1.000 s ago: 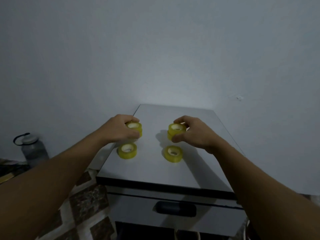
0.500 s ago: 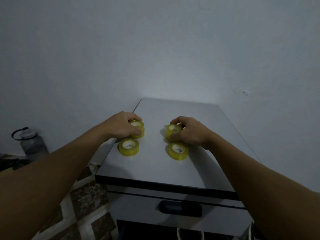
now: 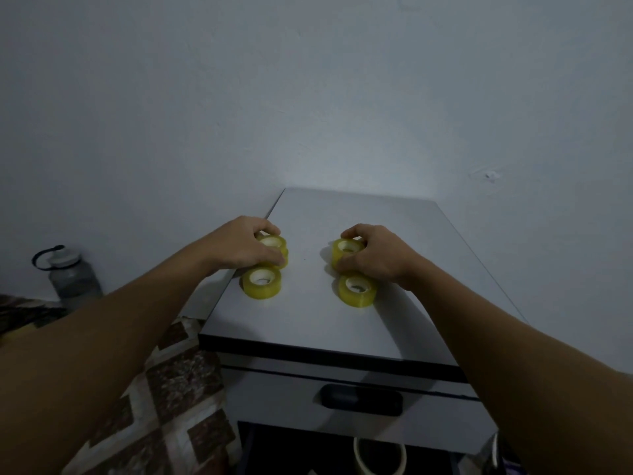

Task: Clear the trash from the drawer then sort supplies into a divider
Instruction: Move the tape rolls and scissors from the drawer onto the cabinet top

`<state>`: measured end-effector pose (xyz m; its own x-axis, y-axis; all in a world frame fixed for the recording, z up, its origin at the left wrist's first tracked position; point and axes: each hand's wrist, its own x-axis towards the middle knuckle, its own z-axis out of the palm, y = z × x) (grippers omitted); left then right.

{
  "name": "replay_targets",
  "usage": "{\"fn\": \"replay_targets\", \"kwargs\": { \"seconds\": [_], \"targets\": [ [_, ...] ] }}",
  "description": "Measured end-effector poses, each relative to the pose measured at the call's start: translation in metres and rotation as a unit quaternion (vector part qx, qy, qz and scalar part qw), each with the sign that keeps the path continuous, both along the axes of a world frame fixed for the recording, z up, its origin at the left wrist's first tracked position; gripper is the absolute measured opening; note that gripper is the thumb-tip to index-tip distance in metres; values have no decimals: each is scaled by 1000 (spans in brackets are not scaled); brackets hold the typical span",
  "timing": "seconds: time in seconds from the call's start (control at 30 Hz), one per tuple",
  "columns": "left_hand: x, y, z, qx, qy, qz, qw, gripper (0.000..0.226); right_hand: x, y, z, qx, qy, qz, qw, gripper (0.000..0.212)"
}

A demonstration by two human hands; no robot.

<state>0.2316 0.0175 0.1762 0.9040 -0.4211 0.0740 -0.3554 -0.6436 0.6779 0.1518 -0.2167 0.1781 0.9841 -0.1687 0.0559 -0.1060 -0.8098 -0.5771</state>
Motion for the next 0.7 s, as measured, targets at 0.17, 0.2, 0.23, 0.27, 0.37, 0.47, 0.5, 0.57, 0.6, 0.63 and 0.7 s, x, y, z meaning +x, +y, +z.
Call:
{"fn": "replay_targets", "kwargs": {
  "seconds": [0.17,0.2,0.23,0.27,0.37,0.47,0.5,0.57,0.6,0.63,0.7],
  "targets": [
    [-12,6,5,-27,-41,36,998,72,-15,0,1,40,-45,-8,998,64],
    [-19,8,8,-36,-65,49,996,64,-21,-1,3,47,-71,-16,996,61],
    [-26,10,11,-45,-88,60,993,57,-28,-2,5,49,-97,-23,994,57],
    [-35,13,15,-56,-108,66,990,52,-36,-2,8,49,-120,-29,991,52],
    [-68,22,26,-91,-144,62,983,40,-66,0,15,50,-169,-32,984,40],
    [-104,32,30,-112,-147,38,982,33,-103,5,17,66,-207,-37,975,24],
    [-115,35,29,-119,-140,30,983,33,-116,8,16,74,-216,-39,973,20],
    [-136,39,26,-133,-122,20,983,32,-142,13,12,86,-226,-41,970,16],
    [-145,40,22,-140,-113,16,984,32,-155,16,9,91,-226,-41,969,13],
    [-154,42,18,-148,-101,12,984,32,-167,18,6,96,-222,-40,969,11],
    [-170,44,6,-161,-81,2,984,33,-188,22,-4,105,-205,-34,973,8]
  ]
}}
